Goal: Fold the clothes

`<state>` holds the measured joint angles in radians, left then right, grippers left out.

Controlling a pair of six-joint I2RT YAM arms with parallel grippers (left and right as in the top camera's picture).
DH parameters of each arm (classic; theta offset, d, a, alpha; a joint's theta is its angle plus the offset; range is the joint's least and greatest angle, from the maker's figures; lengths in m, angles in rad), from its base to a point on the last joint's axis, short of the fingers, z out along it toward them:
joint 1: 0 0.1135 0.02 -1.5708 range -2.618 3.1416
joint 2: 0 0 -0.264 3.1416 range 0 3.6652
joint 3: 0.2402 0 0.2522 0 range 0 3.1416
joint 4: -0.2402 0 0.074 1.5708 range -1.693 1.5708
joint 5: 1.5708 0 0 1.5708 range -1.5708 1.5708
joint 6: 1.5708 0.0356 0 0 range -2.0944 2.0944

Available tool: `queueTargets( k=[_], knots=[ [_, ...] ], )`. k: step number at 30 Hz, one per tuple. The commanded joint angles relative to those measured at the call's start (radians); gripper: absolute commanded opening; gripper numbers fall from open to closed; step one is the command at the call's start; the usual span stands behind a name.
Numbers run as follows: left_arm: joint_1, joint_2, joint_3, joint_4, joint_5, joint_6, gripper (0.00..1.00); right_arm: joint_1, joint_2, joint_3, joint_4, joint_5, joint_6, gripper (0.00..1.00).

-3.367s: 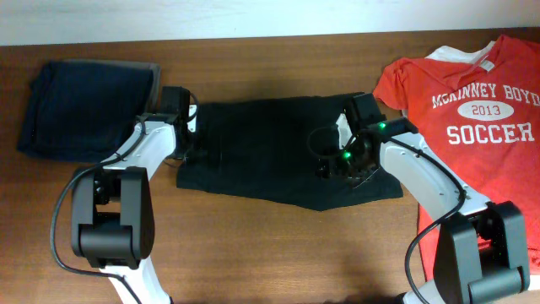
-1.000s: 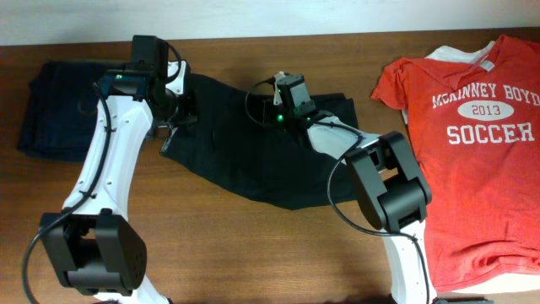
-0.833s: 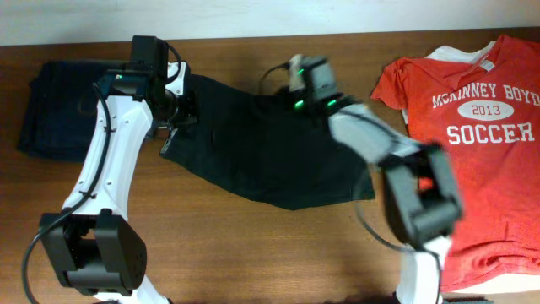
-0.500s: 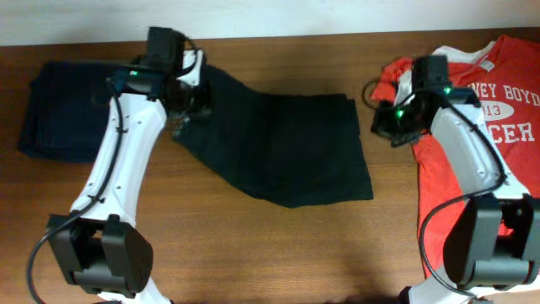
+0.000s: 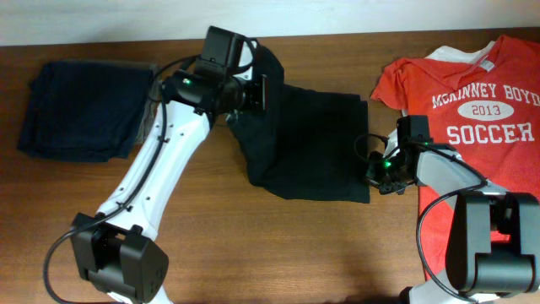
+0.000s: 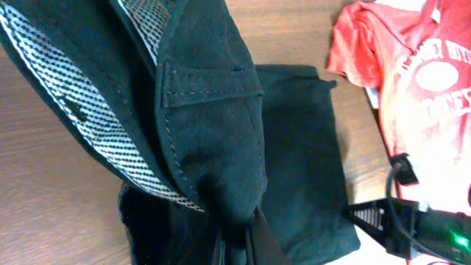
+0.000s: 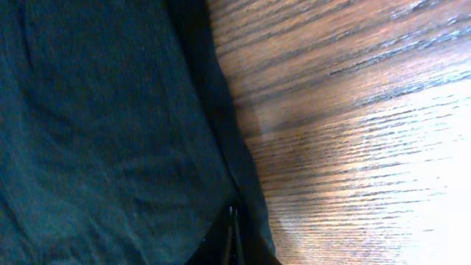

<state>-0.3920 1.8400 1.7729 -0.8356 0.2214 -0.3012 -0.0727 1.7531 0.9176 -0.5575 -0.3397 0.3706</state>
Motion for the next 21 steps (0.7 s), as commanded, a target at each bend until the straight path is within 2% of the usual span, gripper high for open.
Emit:
queueTargets(
  k=[1,9,14,17,21],
  knots=[
    [-0.051,0.028,0.025,0.011,0.022,-0.020,0.05,0.002,0.036,-0.053,-0.033,0.032,0.012,0.04],
    [-0.116,0.175,0.025,0.024,0.019,-0.021,0.04,0.002,0.035,-0.053,-0.033,0.010,0.012,0.04],
    [-0.156,0.187,0.025,0.111,0.034,-0.095,0.05,0.002,0.035,-0.053,-0.033,0.010,0.012,0.05],
    [-0.188,0.187,0.025,0.132,0.037,-0.095,0.05,0.002,0.035,-0.053,-0.033,0.010,0.012,0.04],
    [-0.195,0.191,0.025,0.156,0.027,-0.095,0.12,0.002,0.035,-0.053,-0.033,0.010,0.012,0.05]
  ],
)
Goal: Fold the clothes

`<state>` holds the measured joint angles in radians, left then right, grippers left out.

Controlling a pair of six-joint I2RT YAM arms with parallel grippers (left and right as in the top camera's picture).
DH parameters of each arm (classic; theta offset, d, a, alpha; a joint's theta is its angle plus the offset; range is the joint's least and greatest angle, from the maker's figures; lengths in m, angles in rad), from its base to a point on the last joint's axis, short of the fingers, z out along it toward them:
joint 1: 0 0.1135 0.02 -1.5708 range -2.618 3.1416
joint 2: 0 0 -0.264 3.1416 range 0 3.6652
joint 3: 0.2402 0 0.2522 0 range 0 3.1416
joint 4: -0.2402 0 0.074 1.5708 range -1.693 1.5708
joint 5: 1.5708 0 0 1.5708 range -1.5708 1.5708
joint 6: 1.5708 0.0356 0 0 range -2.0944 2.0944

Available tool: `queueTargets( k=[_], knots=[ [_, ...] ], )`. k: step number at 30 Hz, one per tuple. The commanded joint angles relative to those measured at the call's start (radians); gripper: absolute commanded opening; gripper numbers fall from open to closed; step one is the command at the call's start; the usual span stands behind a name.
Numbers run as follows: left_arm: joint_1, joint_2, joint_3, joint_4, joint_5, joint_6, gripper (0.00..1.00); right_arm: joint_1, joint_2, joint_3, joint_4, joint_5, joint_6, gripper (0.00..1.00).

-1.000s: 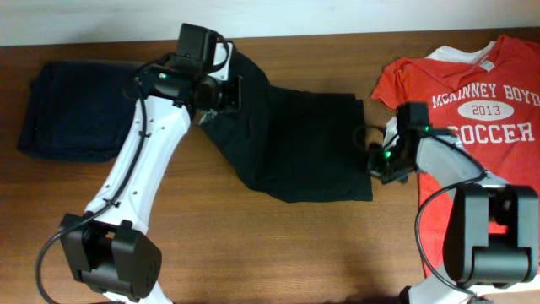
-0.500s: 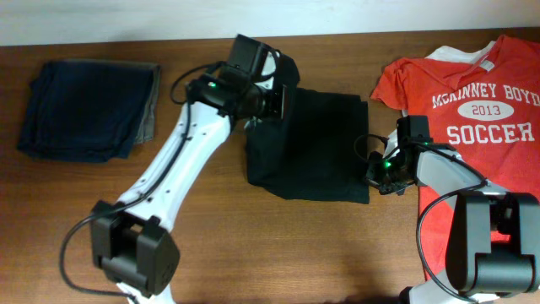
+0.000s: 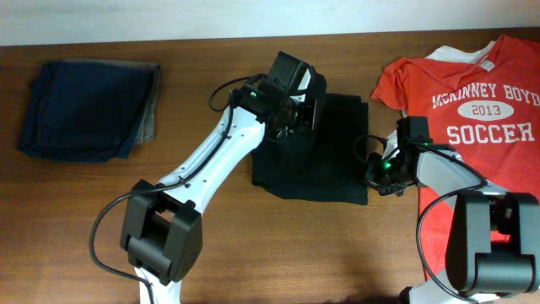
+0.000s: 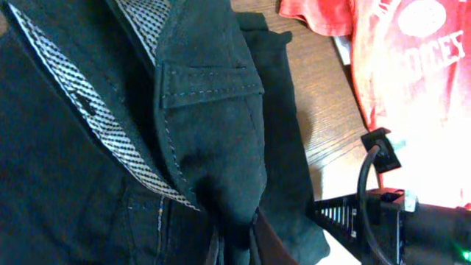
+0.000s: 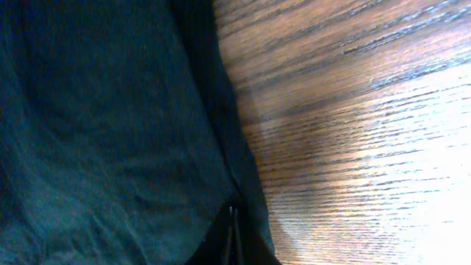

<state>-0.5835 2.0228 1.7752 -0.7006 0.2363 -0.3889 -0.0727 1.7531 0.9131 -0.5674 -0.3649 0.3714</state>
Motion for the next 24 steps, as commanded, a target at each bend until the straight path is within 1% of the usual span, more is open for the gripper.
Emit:
queueTargets(
  k=[1,3,4,5,6,7,8,9,10,11,12,13,14,17,19,20,24],
  knots=[
    [-0.003,0.010,0.023,0.029,0.009,-0.007,0.16,0.002,0.035,-0.048,-0.023,0.031,0.011,0.05],
    [-0.003,0.011,0.023,0.056,0.014,-0.007,0.20,0.000,0.035,-0.035,-0.027,-0.031,0.005,0.05],
    [-0.003,0.011,0.023,0.097,0.051,-0.007,0.23,-0.002,0.032,0.003,-0.061,-0.043,-0.011,0.06],
    [-0.001,0.011,0.023,0.150,0.117,-0.007,0.36,-0.008,0.026,0.060,-0.122,-0.043,-0.027,0.06],
    [0.004,0.010,0.026,0.205,0.188,-0.007,0.55,-0.020,0.018,0.150,-0.224,-0.045,-0.040,0.08],
    [0.011,0.008,0.037,0.224,0.217,-0.007,0.59,-0.035,0.010,0.256,-0.343,-0.046,-0.071,0.09],
    [0.026,0.006,0.055,0.220,0.215,-0.007,0.59,-0.050,0.007,0.365,-0.479,-0.043,-0.107,0.11],
    [0.055,0.004,0.068,0.204,0.213,-0.007,0.56,-0.069,0.007,0.491,-0.633,-0.030,-0.142,0.12],
    [0.072,0.004,0.068,0.186,0.213,-0.007,0.38,-0.079,0.007,0.558,-0.715,-0.008,-0.146,0.12],
    [0.084,0.005,0.068,0.155,0.212,-0.007,0.16,-0.087,0.006,0.606,-0.771,0.005,-0.154,0.12],
    [0.098,0.012,0.068,0.091,0.209,-0.007,0.01,-0.092,0.002,0.665,-0.827,0.005,-0.180,0.12],
    [0.103,0.021,0.068,0.029,0.209,-0.007,0.01,-0.091,0.000,0.683,-0.832,0.006,-0.185,0.11],
    [0.099,0.041,0.066,-0.044,0.208,0.002,0.01,-0.083,0.002,0.679,-0.811,-0.001,-0.185,0.04],
    [0.069,0.108,0.056,-0.115,0.218,0.001,0.01,-0.062,0.006,0.625,-0.710,-0.018,-0.190,0.04],
    [0.028,0.177,0.056,-0.119,0.339,0.014,0.01,-0.051,0.007,0.560,-0.572,-0.057,-0.201,0.04],
    [0.006,0.190,0.056,-0.101,0.403,0.047,0.01,-0.052,0.008,0.525,-0.489,-0.059,-0.208,0.04],
    [-0.065,0.200,0.056,-0.079,0.358,0.049,0.01,-0.052,0.021,0.405,-0.195,-0.102,-0.214,0.04]
  ],
)
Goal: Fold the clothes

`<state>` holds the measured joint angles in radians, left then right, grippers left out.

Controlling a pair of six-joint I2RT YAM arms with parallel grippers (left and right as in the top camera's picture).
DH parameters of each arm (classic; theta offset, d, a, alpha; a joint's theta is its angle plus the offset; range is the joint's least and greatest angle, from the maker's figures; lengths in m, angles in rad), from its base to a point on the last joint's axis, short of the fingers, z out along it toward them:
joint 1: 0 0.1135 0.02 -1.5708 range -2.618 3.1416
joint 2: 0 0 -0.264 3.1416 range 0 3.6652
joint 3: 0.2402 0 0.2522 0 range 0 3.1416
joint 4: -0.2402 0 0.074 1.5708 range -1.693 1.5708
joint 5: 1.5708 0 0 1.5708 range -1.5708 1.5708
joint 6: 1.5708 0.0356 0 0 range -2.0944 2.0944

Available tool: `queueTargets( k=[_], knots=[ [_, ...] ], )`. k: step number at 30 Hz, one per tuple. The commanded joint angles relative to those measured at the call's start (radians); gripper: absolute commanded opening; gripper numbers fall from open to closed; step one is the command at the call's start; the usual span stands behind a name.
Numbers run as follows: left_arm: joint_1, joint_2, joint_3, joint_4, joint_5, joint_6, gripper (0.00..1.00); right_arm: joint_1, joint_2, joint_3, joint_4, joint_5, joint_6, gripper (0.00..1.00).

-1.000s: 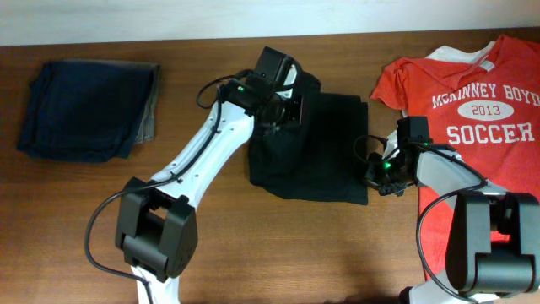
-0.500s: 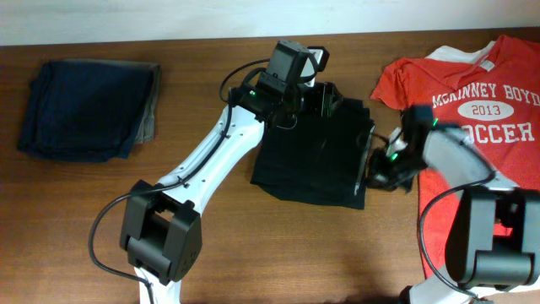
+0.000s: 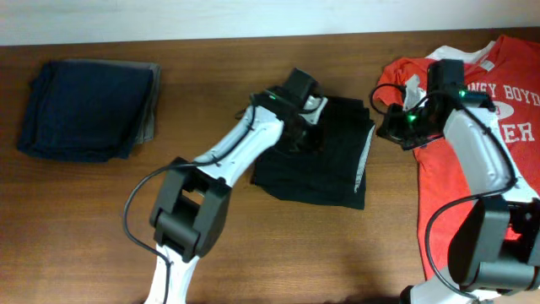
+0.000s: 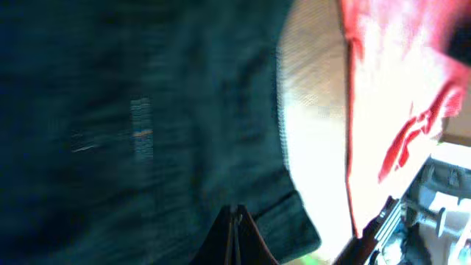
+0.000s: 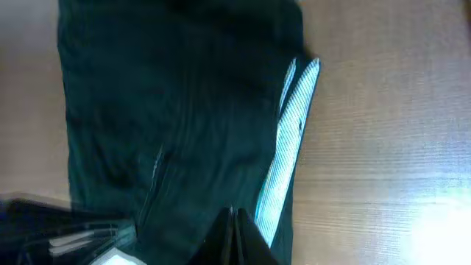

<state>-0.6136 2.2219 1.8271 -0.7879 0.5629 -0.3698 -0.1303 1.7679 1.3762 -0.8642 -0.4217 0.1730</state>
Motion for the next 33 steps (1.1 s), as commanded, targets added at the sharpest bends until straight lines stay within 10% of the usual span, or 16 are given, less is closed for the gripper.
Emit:
queueTargets(
  k=[1,14,21,23,25,28,33],
  knots=[
    [-0.050,0.009,0.004,0.008,0.032,0.030,0.01,0.006,0.015,-0.076,0.149,-0.051,-0.016,0.04],
    [-0.180,0.268,0.004,-0.016,0.050,0.086,0.01,0.006,0.462,-0.097,0.456,-0.090,-0.019,0.04],
    [-0.122,0.072,0.005,-0.058,-0.079,0.111,0.00,0.004,0.326,0.004,0.346,-0.177,-0.019,0.12],
    [-0.063,-0.063,0.005,-0.090,-0.102,0.111,0.01,0.003,0.224,0.064,0.274,-0.177,-0.019,0.22],
    [-0.030,-0.154,0.005,-0.130,-0.149,0.110,0.01,0.003,0.122,0.082,0.240,-0.170,-0.019,0.63],
    [-0.028,-0.205,0.005,-0.216,-0.167,0.110,0.00,-0.003,0.018,0.082,0.172,-0.167,-0.020,0.88],
    [-0.105,-0.198,-0.099,-0.174,-0.224,0.074,0.01,-0.022,0.004,0.082,0.014,0.032,-0.019,0.98]
  ],
)
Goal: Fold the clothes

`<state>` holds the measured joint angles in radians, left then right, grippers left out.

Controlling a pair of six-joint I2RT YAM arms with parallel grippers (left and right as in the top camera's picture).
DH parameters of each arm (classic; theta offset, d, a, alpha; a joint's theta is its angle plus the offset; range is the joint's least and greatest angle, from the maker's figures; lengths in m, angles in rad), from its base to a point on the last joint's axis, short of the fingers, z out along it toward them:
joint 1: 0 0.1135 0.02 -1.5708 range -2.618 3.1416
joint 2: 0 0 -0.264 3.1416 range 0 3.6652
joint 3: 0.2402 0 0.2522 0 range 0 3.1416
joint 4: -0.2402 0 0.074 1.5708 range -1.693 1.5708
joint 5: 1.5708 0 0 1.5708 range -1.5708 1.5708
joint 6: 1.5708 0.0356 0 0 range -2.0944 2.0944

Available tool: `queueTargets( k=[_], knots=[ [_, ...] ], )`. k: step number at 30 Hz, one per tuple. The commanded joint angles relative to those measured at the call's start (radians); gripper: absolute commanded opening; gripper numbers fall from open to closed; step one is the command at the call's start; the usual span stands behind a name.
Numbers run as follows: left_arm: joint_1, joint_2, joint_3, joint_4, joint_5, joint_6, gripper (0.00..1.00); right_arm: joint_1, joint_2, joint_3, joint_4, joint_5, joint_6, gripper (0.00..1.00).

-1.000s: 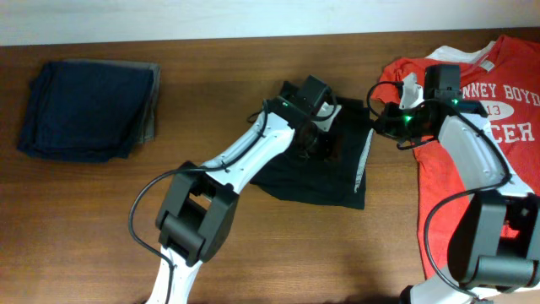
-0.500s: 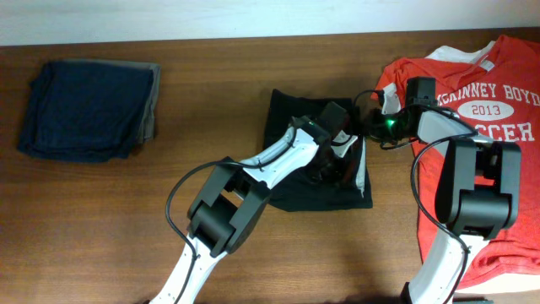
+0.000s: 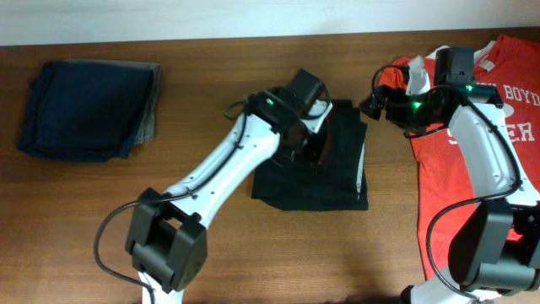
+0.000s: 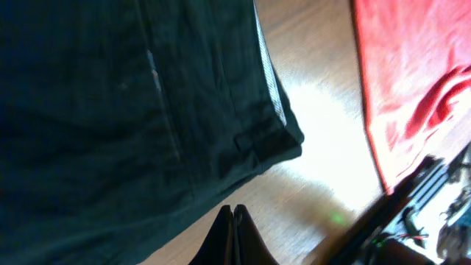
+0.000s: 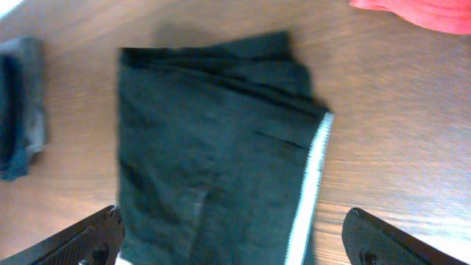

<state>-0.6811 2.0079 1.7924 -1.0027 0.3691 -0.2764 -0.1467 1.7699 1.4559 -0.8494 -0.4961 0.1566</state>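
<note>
The black garment [image 3: 337,181] lies folded in a rough rectangle mid-table, a white striped lining showing along its right edge [image 5: 313,180]. It fills the left wrist view [image 4: 110,96] too. My left gripper [image 3: 319,152] hangs just over the garment's right half, its fingers [image 4: 234,224] shut with nothing between them. My right gripper [image 3: 371,105] is raised off the garment's upper right corner and open, the fingertips [image 5: 99,232] spread far apart, empty. The red soccer shirt [image 3: 498,135] lies flat at the right.
A folded dark blue garment [image 3: 84,110] sits at the far left, also visible in the right wrist view [image 5: 18,103]. Bare wooden table [image 3: 253,253] surrounds the black garment. The red shirt's sleeve [image 4: 412,73] lies close to the black garment's right side.
My right gripper was shut above the garment and is now open, a little higher. My left gripper, then low on the cloth, is now lifted over its right edge, still shut.
My left gripper held the black garment's left part raised while my right was shut on its right edge. Then the left had that part over the rest. Later both grippers were off the cloth and the garment lay folded; now the right is open.
</note>
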Motion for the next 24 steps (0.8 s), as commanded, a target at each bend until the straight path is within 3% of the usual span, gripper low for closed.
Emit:
queueTargets(
  k=[1,3,7,11,14,18,20,22,24],
  knots=[
    [-0.050,0.016,-0.094,0.081,-0.029,-0.055,0.00,-0.006,0.002,0.002,0.000,0.109,-0.003,0.98],
    [-0.071,0.017,-0.165,0.197,-0.029,-0.152,0.00,-0.006,0.002,0.002,0.000,0.109,-0.003,0.98],
    [-0.075,0.035,-0.347,0.373,-0.059,-0.196,0.00,-0.006,0.002,0.002,0.000,0.109,-0.003,0.98],
    [-0.074,0.053,-0.484,0.393,-0.082,-0.201,0.00,-0.006,0.002,0.002,0.000,0.109,-0.003,0.98],
    [-0.047,0.053,-0.529,0.353,-0.222,-0.201,0.01,-0.006,0.002,0.002,0.000,0.109,-0.003,0.98],
    [0.068,0.053,-0.529,0.245,-0.524,-0.137,0.00,-0.006,0.002,0.002,0.000,0.109,-0.003,0.98],
    [0.204,0.053,-0.529,0.282,-0.661,-0.137,0.00,-0.006,0.002,0.002,0.000,0.109,-0.003,0.98],
    [0.312,0.053,-0.529,0.402,-0.686,-0.118,0.02,-0.006,0.002,0.002,0.000,0.109,-0.003,0.98],
    [0.425,0.053,-0.508,0.500,-0.623,-0.095,0.10,-0.006,0.002,0.002,0.000,0.109,-0.003,0.98]
  ],
)
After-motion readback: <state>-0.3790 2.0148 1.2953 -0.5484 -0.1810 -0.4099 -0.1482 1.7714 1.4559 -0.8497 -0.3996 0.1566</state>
